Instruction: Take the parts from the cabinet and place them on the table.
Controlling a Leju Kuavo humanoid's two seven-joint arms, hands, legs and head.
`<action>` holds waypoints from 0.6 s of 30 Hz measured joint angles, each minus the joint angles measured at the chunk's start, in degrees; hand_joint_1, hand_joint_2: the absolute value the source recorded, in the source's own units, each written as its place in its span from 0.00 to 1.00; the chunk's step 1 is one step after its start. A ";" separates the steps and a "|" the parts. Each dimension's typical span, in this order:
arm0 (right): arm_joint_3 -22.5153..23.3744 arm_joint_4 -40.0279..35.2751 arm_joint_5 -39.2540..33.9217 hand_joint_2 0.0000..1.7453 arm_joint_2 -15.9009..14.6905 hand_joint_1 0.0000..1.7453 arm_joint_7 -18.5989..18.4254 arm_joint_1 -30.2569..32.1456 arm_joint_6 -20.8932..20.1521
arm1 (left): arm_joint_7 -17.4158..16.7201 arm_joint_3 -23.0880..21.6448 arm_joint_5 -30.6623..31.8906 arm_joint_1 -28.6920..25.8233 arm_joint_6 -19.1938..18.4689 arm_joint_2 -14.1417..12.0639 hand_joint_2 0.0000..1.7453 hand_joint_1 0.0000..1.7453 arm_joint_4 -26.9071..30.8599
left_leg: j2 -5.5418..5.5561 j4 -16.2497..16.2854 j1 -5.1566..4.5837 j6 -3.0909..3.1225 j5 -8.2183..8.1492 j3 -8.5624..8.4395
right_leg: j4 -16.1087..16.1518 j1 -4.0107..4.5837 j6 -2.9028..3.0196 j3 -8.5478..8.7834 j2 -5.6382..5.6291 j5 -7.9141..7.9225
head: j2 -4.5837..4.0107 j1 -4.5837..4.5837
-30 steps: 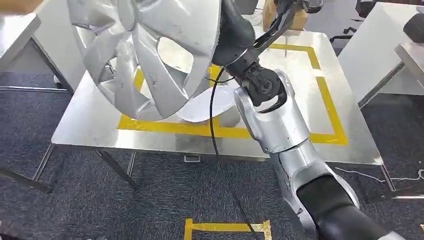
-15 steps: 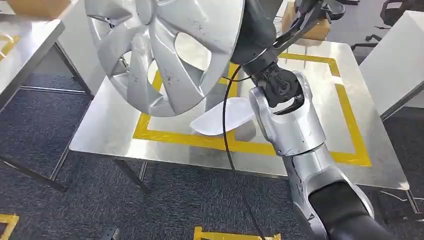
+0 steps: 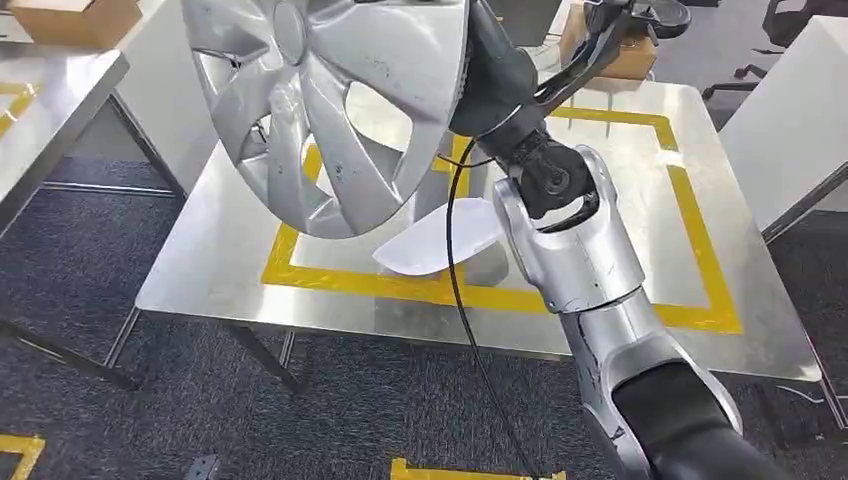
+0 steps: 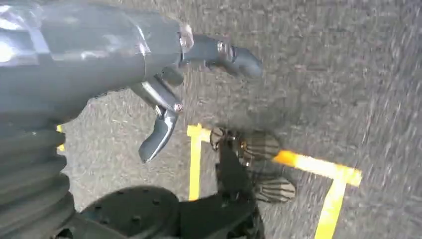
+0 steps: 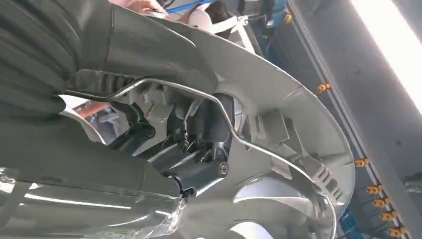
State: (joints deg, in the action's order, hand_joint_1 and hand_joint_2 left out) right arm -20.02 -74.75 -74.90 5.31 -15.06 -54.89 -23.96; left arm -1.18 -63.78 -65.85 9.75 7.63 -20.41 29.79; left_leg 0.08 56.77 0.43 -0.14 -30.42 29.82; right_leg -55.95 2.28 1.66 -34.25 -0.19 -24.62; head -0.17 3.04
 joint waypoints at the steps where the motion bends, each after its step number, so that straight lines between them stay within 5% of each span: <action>1: 0.00 0.24 0.09 1.00 0.31 1.00 0.13 -0.41 0.07 | -0.66 0.00 -0.20 -0.06 0.42 -0.16 1.00 0.00 0.44 | -0.04 -0.01 -0.01 0.00 0.00 0.00 | 0.00 0.00 0.01 0.00 -0.01 -0.01 | 0.00 -0.02; 6: -0.09 2.30 -0.09 1.00 2.63 1.00 0.81 -1.23 0.07 | -6.63 0.00 -2.43 -0.28 2.58 -0.02 1.00 0.00 1.99 | -0.20 -0.01 -0.04 0.00 0.00 -0.01 | -0.02 -0.03 0.03 0.00 -0.04 -0.02 | 0.00 0.04; 12: -0.46 4.50 0.57 1.00 4.79 1.00 2.19 -1.21 -0.15 | -12.73 0.05 -6.65 -1.70 17.64 -0.42 1.00 0.00 9.84 | -0.36 -0.01 -0.14 0.01 -0.01 -0.01 | -0.01 -0.12 0.03 0.00 -0.12 -0.02 | 0.00 0.00; 15: -0.46 5.64 4.42 1.00 5.58 1.00 3.97 -1.50 0.89 | -11.42 0.05 -6.60 -2.07 15.68 -1.36 1.00 0.00 13.18 | -0.35 -0.02 -0.17 0.03 -0.02 0.00 | 0.00 -0.16 0.04 0.00 -0.11 -0.02 | 0.00 0.11; 18: -0.50 7.04 17.40 1.00 5.47 1.00 10.17 -3.35 5.41 | -8.39 0.05 -5.71 -2.03 11.21 -2.12 1.00 0.00 13.49 | -0.35 -0.02 -0.26 0.07 -0.05 -0.02 | 0.02 -0.20 0.04 0.00 -0.12 -0.03 | 0.00 0.09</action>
State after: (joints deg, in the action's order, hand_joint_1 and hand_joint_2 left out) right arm -20.52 -67.71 -57.51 10.77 -4.89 -58.24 -18.55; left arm -9.57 -63.73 -71.56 7.72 18.84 -22.54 43.28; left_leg -0.26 56.76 0.18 -0.06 -30.47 29.81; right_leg -55.94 2.08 1.70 -34.26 -0.31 -24.65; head -0.17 3.13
